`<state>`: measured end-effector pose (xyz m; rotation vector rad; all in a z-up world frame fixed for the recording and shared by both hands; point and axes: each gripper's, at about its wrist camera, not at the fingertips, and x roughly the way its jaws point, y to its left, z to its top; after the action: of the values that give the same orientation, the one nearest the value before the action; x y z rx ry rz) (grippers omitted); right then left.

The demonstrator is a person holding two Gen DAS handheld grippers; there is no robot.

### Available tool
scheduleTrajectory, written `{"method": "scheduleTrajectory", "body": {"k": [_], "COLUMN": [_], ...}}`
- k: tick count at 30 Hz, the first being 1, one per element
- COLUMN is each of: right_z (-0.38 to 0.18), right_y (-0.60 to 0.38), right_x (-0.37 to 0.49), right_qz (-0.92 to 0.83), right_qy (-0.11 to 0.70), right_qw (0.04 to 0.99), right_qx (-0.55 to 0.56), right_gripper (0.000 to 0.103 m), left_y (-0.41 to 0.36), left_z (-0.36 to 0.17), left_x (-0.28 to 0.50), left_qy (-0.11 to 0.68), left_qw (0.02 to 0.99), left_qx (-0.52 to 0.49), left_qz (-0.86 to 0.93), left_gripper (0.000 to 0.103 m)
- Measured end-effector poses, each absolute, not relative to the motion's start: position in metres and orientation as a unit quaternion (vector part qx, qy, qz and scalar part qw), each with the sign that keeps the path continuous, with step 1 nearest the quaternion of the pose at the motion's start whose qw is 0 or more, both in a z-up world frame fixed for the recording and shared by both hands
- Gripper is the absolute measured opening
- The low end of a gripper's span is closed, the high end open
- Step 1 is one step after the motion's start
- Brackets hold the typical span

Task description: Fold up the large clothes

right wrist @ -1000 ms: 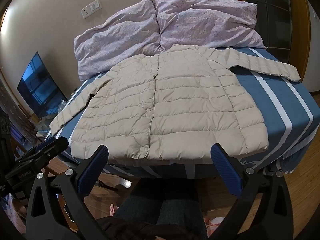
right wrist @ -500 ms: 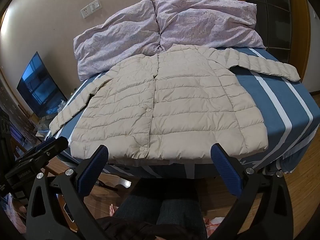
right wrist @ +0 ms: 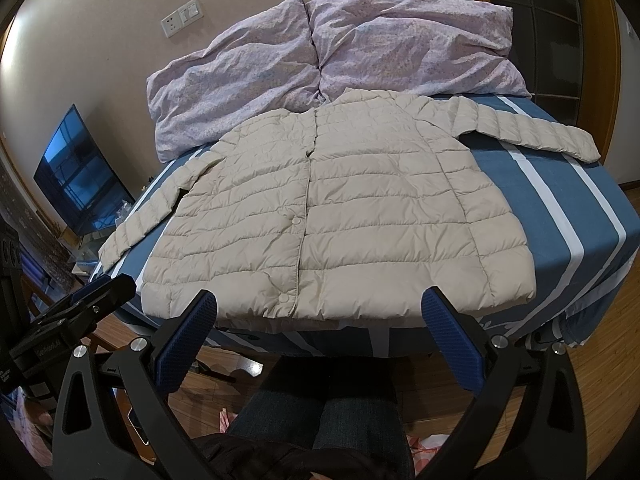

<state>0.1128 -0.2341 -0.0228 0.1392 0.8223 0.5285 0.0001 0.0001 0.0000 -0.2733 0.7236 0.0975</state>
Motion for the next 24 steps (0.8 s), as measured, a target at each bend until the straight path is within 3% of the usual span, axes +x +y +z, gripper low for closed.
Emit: {"method": "scheduleTrajectory", "body": {"k": [24], "right_z": [-0.0213], "right_y": [-0.2348], "right_x": [0.1117], "right_qz": [0.254], "right_qy": [0.394], "right_qw": [0.881], "right_qx": [0.067], "right_gripper": [0.102], "left_y": [-0.0064], "left_z": [0.0001], "left_x": [0.0002], "left_qy": [0.352], "left_qw": [0.926], "left_qx": [-0.133], "left_qz": [0.046], "left_gripper": [0.101]}}
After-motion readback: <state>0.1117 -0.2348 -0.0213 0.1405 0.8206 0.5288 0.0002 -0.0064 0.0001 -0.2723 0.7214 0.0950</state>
